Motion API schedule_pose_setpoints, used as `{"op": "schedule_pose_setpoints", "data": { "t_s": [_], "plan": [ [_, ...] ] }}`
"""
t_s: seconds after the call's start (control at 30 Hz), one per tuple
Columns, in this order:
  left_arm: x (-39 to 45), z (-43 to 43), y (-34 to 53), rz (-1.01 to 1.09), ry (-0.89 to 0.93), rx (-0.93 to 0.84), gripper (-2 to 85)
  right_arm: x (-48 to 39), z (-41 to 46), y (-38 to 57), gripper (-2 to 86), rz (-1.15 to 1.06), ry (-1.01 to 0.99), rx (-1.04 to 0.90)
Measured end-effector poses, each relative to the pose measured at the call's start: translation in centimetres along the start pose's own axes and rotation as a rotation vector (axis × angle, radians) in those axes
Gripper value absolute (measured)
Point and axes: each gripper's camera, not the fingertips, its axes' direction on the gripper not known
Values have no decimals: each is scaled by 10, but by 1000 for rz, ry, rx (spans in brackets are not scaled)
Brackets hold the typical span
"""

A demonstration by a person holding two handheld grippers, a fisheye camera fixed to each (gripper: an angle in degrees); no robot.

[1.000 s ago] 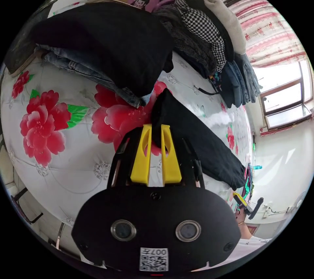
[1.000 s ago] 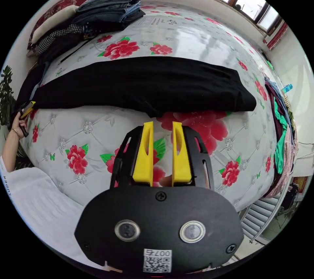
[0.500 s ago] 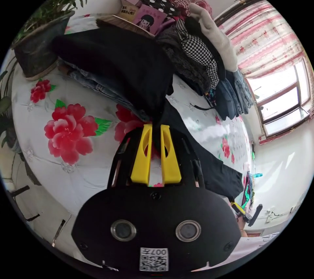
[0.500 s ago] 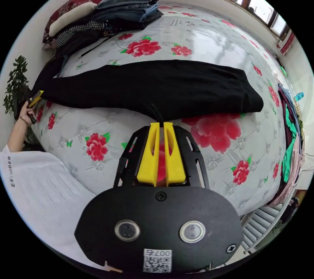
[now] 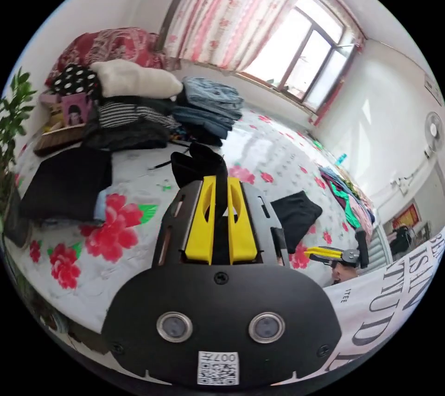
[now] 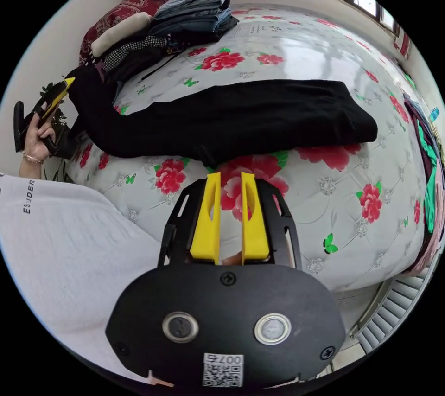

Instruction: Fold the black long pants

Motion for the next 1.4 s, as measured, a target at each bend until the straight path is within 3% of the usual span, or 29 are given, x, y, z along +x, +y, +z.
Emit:
{"op": "schedule_pose_setpoints", "data": {
  "t_s": [0.17, 0.23, 0.3, 0.4, 0.5, 0.67, 0.73, 0.8, 0.97, 1.17, 1.23, 1.4],
  "plan": [
    [112, 149, 5, 184, 279, -239, 63, 73, -22, 38, 55, 161, 35, 46],
    [135, 193, 16, 217, 300, -362, 83, 113, -33, 52, 63, 251, -5, 81],
    [148, 210, 24, 232, 317, -429, 99, 147, -43, 59, 71, 336, -50, 129],
    [147, 195, 32, 265, 331, -395, 101, 208, -58, 65, 85, 464, -123, 228],
    [116, 177, 39, 266, 230, -401, 94, 272, -60, 60, 101, 577, -216, 313],
    [15, 140, 57, -32, 18, -436, 88, 359, -34, 33, 117, 750, -302, 344],
    [-12, 126, 66, -134, -53, -419, 88, 371, -27, 22, 111, 818, -248, 337],
    [-33, 115, 74, -225, -90, -392, 87, 370, -24, 5, 102, 769, -313, 337],
    [-68, 115, 78, -371, -80, -379, 91, 314, -59, -47, 83, 546, -300, 395],
    [-85, 123, 65, -376, -55, -348, 92, 75, -104, -111, 69, -160, -459, 378],
    [-93, 125, 63, -392, -23, -340, 95, -23, -72, -115, 71, -349, -561, 275],
    [-114, 121, 63, -425, 56, -320, 103, -132, 40, -110, 83, -388, -631, -16]
  ]
}}
